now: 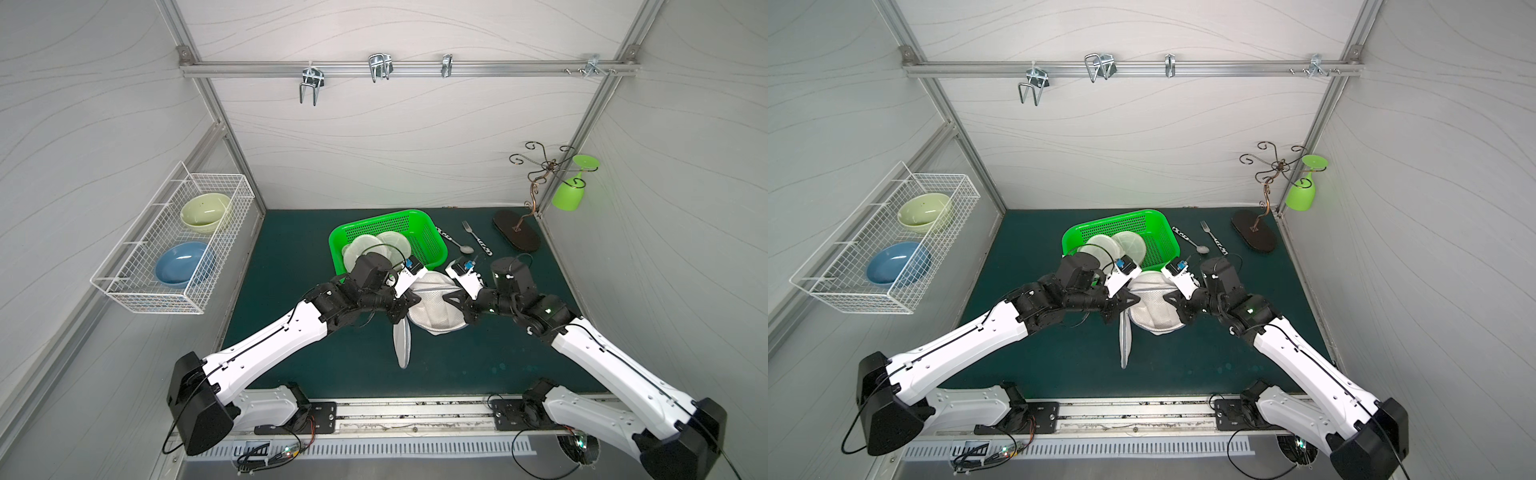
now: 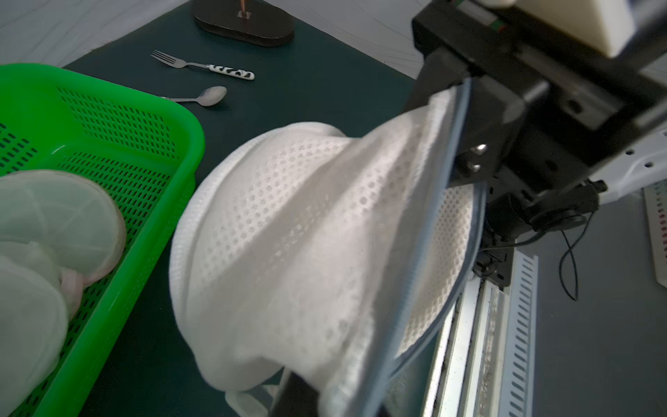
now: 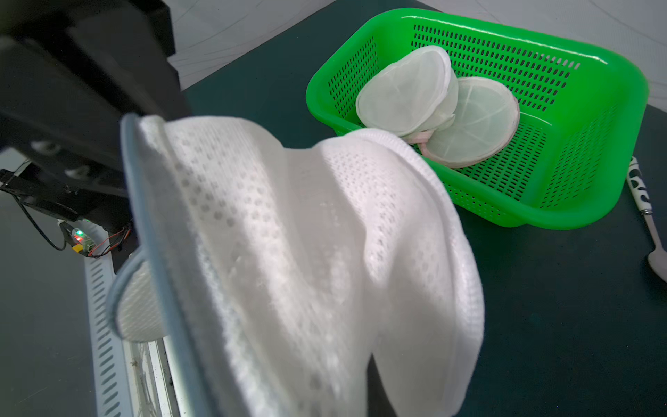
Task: Turn the laundry bag inside out
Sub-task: Turn over the laundry bag.
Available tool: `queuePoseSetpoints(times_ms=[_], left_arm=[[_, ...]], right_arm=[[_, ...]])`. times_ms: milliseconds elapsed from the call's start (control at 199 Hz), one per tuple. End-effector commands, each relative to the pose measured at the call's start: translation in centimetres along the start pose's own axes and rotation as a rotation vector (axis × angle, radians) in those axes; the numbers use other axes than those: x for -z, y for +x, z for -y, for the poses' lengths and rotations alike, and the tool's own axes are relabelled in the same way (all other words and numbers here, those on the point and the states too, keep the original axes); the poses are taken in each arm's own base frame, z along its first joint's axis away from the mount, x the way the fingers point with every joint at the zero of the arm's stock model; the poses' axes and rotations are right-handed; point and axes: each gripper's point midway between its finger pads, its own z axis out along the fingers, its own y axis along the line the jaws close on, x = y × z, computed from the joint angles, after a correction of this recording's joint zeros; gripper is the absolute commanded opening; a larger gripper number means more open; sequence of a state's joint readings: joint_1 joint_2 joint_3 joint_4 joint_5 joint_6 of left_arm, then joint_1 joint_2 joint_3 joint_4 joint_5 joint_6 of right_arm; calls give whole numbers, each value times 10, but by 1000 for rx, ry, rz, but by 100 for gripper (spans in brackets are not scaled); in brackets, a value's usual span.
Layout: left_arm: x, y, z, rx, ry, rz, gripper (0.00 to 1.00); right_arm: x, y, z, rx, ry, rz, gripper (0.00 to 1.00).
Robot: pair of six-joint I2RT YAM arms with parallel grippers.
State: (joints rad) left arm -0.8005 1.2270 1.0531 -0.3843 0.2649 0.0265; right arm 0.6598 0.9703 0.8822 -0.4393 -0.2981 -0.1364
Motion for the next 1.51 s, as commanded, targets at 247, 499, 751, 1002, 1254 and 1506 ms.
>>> queuePoseSetpoints(times_ms=[247,499,751,1002,1254,1506], left_arm=[[21,-22,-16,-123,-124,115,98],[28,-42,8,-177,-13,233,99],[31,-51,-28,-280,-261,204,99],[27,-45,10,-463,-50,186,99],[29,-46,42,-482,135,248,99],[28,-40,44,-496,151,231,73]], right_arm=[[32,-26,-21,239,-15,65,0],[31,-36,-31,241,-36,57,0],[29,-42,-51,248,-111,47,0],[38,-41,-63,329,-165,55,0],[42,-37,-73,365,-225,31,0],[45,-36,-79,391,-249,59,0]])
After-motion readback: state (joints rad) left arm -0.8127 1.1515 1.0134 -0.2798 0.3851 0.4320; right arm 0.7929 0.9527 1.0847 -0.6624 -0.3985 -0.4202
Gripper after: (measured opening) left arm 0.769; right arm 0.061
